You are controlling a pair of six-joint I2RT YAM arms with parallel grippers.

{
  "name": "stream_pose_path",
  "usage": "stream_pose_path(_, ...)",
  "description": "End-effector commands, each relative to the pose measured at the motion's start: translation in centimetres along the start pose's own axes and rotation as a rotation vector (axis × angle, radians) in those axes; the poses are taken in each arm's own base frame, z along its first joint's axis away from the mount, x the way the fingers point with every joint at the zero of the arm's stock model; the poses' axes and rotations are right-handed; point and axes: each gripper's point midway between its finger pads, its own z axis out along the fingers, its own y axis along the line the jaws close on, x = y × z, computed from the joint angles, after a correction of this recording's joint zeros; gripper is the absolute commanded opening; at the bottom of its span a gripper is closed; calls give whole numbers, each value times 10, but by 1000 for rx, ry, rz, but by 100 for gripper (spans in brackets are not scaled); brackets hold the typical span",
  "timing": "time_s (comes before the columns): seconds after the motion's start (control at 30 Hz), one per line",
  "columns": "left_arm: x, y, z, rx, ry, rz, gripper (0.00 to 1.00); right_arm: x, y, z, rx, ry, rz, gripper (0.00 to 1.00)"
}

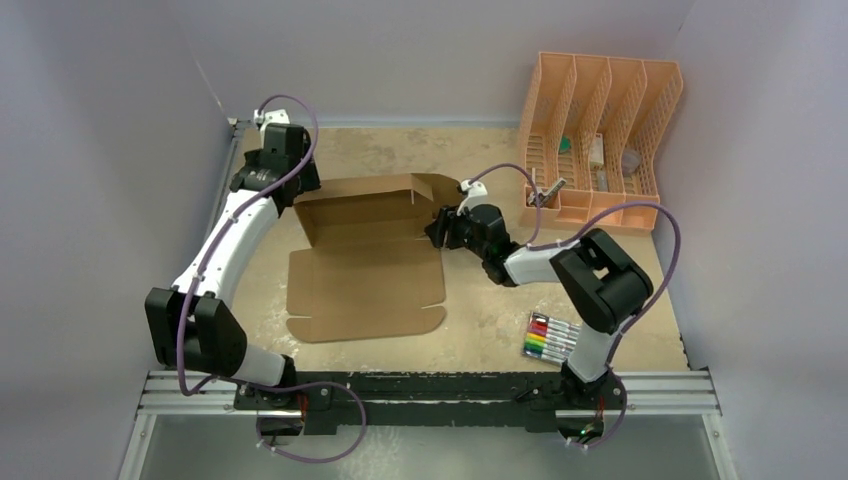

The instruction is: Fold the paper box

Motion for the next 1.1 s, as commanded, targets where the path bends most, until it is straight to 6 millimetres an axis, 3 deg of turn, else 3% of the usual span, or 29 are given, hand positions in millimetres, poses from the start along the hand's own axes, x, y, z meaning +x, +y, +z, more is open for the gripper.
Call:
stream_pose_path(0.0,14,-7,0,46,36,-46,73,-49,14,18,-28,-194,12,58)
stream_pose_path(0.13,24,-12,2,71,60,-48,73,-43,16,33,-53,-186,-1,55)
stream_pose_path(0.3,30,-23,2,128,87,-64,72,-33,17,44,-58,-157,-24,41)
stream_pose_path(0.5,34,-30,-1,169,101,-86,72,-26,37,44,-99,-139,-107,24)
stream_pose_path(0.73,36,-39,-3,216,114,-117,72,-20,58,45,-155,-121,-183,22)
stream_pose_path(0.9,39,-39,-4,219,117,-122,72,-9,53,49,-139,-104,-227,22)
stream_pose_path(1.07,38,-38,-4,215,109,-123,72,-16,64,43,-190,-108,-293,22)
